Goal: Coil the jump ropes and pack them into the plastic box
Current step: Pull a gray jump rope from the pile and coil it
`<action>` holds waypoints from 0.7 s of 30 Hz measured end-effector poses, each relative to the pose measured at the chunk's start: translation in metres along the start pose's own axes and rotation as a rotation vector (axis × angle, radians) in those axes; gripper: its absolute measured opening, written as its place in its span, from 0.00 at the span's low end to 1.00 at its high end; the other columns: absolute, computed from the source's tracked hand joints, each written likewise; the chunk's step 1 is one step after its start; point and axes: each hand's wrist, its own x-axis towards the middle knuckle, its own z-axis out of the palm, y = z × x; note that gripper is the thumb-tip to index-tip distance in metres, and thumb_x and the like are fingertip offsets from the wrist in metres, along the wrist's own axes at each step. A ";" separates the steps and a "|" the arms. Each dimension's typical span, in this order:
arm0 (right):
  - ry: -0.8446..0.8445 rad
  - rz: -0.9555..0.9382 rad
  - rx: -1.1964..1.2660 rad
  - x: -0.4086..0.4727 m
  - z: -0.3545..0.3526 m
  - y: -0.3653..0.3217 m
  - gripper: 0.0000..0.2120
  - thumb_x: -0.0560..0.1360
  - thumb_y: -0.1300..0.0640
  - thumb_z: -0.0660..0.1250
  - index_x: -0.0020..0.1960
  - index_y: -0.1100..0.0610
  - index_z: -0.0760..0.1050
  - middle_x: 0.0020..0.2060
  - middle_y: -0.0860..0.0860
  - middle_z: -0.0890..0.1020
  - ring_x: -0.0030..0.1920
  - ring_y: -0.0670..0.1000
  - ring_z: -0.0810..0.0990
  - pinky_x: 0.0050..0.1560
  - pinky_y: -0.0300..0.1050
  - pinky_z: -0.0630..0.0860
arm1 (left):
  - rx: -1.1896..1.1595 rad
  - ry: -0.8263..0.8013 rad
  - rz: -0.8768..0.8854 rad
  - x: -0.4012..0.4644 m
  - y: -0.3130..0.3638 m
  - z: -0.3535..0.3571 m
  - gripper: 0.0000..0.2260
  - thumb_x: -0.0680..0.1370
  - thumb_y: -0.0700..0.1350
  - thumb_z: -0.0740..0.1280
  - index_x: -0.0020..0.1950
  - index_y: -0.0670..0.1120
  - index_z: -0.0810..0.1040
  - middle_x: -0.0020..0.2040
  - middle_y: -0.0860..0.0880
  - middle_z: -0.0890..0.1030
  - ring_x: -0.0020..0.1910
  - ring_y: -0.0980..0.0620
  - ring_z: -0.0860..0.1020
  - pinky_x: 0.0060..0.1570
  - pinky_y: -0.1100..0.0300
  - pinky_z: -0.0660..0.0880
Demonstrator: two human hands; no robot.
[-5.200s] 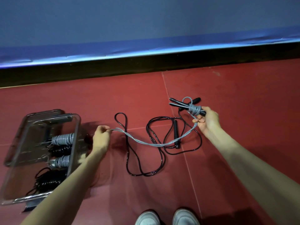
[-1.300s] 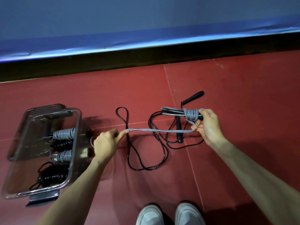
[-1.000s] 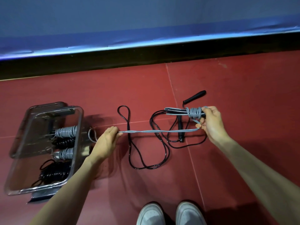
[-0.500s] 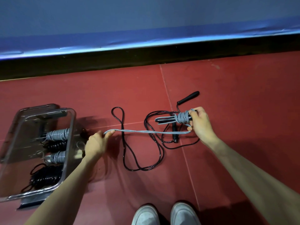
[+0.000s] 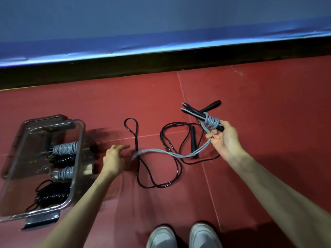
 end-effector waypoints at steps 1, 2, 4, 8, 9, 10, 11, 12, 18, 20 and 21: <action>-0.012 0.021 0.032 -0.002 0.002 0.002 0.12 0.79 0.64 0.54 0.38 0.58 0.67 0.25 0.51 0.67 0.19 0.44 0.60 0.25 0.38 0.65 | 0.010 -0.008 0.003 -0.003 0.010 0.000 0.22 0.71 0.30 0.60 0.61 0.44 0.80 0.57 0.40 0.78 0.60 0.38 0.74 0.60 0.50 0.71; -0.021 0.039 0.058 -0.004 0.005 0.003 0.12 0.79 0.64 0.54 0.38 0.58 0.67 0.26 0.51 0.67 0.20 0.44 0.60 0.26 0.38 0.65 | -0.028 0.013 0.041 -0.007 0.022 0.001 0.25 0.69 0.30 0.57 0.62 0.44 0.80 0.58 0.40 0.78 0.61 0.39 0.74 0.62 0.49 0.70; -0.027 0.070 0.104 -0.007 0.011 0.006 0.12 0.80 0.63 0.53 0.38 0.58 0.67 0.26 0.51 0.68 0.20 0.44 0.59 0.28 0.40 0.64 | -0.185 0.059 0.143 -0.018 0.051 0.003 0.23 0.70 0.29 0.56 0.59 0.42 0.80 0.58 0.43 0.79 0.59 0.45 0.75 0.62 0.57 0.69; -0.022 0.127 0.205 -0.014 0.021 0.008 0.13 0.79 0.62 0.52 0.37 0.58 0.67 0.23 0.50 0.66 0.20 0.45 0.58 0.31 0.40 0.63 | -0.460 -0.201 0.207 -0.043 0.112 0.021 0.15 0.79 0.33 0.60 0.61 0.44 0.78 0.58 0.50 0.79 0.57 0.55 0.75 0.56 0.70 0.66; -0.018 0.140 0.230 -0.015 0.023 0.008 0.13 0.79 0.62 0.52 0.37 0.58 0.66 0.23 0.50 0.65 0.20 0.45 0.57 0.32 0.40 0.63 | -0.494 -0.302 0.212 -0.047 0.123 0.027 0.13 0.81 0.37 0.59 0.63 0.45 0.77 0.58 0.51 0.79 0.58 0.57 0.74 0.56 0.71 0.65; -0.014 0.149 0.253 -0.015 0.024 0.007 0.13 0.79 0.62 0.52 0.37 0.58 0.66 0.23 0.51 0.64 0.20 0.45 0.57 0.33 0.40 0.63 | -0.525 -0.390 0.212 -0.051 0.133 0.032 0.13 0.82 0.40 0.58 0.65 0.45 0.76 0.58 0.52 0.79 0.59 0.58 0.74 0.56 0.71 0.65; -0.011 0.156 0.267 -0.015 0.025 0.007 0.13 0.79 0.62 0.52 0.37 0.57 0.66 0.23 0.51 0.64 0.20 0.46 0.56 0.33 0.40 0.64 | -0.552 -0.441 0.203 -0.053 0.140 0.037 0.13 0.83 0.42 0.58 0.65 0.46 0.76 0.55 0.53 0.80 0.57 0.59 0.75 0.56 0.70 0.66; -0.008 0.160 0.275 -0.015 0.025 0.007 0.13 0.79 0.62 0.52 0.36 0.57 0.66 0.23 0.51 0.63 0.19 0.46 0.56 0.34 0.40 0.65 | -0.582 -0.466 0.195 -0.055 0.145 0.040 0.12 0.83 0.43 0.57 0.62 0.46 0.76 0.50 0.54 0.80 0.52 0.61 0.76 0.54 0.70 0.68; -0.023 0.174 0.183 -0.009 0.018 0.010 0.13 0.81 0.59 0.54 0.39 0.59 0.68 0.24 0.51 0.63 0.22 0.46 0.57 0.36 0.45 0.78 | -0.205 -0.311 0.400 -0.070 0.155 0.033 0.10 0.84 0.49 0.54 0.44 0.48 0.65 0.34 0.49 0.73 0.37 0.48 0.75 0.38 0.55 0.64; 0.003 0.159 0.105 -0.006 0.012 0.012 0.12 0.81 0.59 0.55 0.40 0.59 0.69 0.25 0.51 0.63 0.23 0.47 0.57 0.39 0.52 0.82 | -0.041 -0.246 0.448 -0.071 0.157 0.028 0.11 0.84 0.52 0.52 0.44 0.49 0.63 0.40 0.42 0.78 0.45 0.36 0.74 0.39 0.52 0.63; 0.021 0.141 0.058 -0.004 0.008 0.012 0.11 0.81 0.59 0.56 0.40 0.59 0.69 0.26 0.52 0.63 0.23 0.46 0.57 0.41 0.56 0.82 | -0.003 -0.216 0.463 -0.071 0.157 0.026 0.12 0.83 0.53 0.52 0.44 0.49 0.63 0.42 0.41 0.79 0.46 0.35 0.74 0.39 0.51 0.63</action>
